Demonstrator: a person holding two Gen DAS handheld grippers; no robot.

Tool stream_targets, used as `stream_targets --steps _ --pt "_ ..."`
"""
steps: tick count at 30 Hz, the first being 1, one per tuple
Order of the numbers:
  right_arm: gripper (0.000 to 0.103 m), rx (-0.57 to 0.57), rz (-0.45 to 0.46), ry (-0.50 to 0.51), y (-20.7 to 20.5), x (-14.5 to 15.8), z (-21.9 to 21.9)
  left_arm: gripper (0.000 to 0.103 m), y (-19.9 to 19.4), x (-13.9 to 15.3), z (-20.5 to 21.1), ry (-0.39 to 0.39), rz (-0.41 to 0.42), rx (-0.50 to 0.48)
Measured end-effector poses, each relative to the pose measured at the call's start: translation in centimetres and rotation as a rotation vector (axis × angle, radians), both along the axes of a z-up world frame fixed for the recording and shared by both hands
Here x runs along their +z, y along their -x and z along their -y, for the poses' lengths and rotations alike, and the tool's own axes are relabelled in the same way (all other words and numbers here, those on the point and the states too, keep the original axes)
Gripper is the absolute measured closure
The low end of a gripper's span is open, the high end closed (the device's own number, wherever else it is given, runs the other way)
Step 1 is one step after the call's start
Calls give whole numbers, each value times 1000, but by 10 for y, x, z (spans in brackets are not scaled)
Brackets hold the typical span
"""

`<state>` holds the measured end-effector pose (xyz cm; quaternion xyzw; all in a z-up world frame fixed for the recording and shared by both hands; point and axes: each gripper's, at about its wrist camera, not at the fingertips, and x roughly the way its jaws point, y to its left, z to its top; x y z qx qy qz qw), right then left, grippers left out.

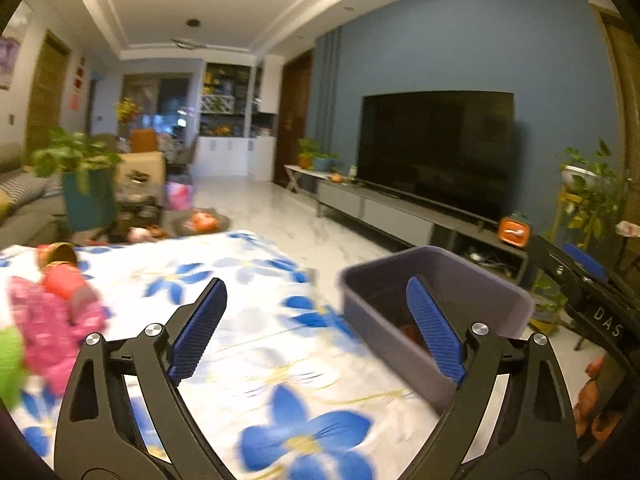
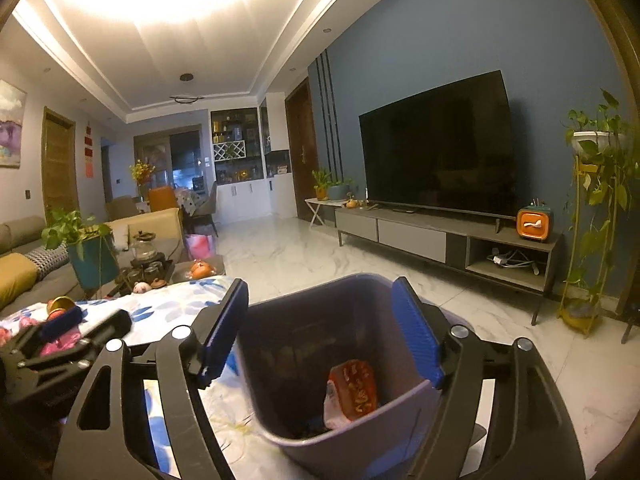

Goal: Collect trash
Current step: 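Move both tools back over the trash on the table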

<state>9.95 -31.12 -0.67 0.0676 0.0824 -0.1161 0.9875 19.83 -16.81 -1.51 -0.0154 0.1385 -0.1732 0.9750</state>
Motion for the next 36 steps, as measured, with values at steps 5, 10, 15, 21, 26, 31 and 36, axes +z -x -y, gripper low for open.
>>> stream_targets --steps 5,10,15,21,26,31,36 --pt "29 27 -5 -10 11 1 -18 12 22 4 -39 -20 17 115" --pt "28 77 -13 -16 16 3 -42 12 40 3 -80 -21 18 219" --pt "28 146 -15 8 16 5 -77 12 56 -6 -130 -7 -3 327" --pt "29 260 -38 19 7 -2 -125 12 72 -21 -186 -28 -35 453" --pt "29 359 -76 32 -7 -15 -168 12 84 -30 -226 -16 -58 516" --pt "29 450 -118 61 -24 -28 -211 12 90 -31 -255 -2 -62 546" --pt "29 507 -165 85 -43 -43 -245 12 84 -33 -273 30 -88 531"
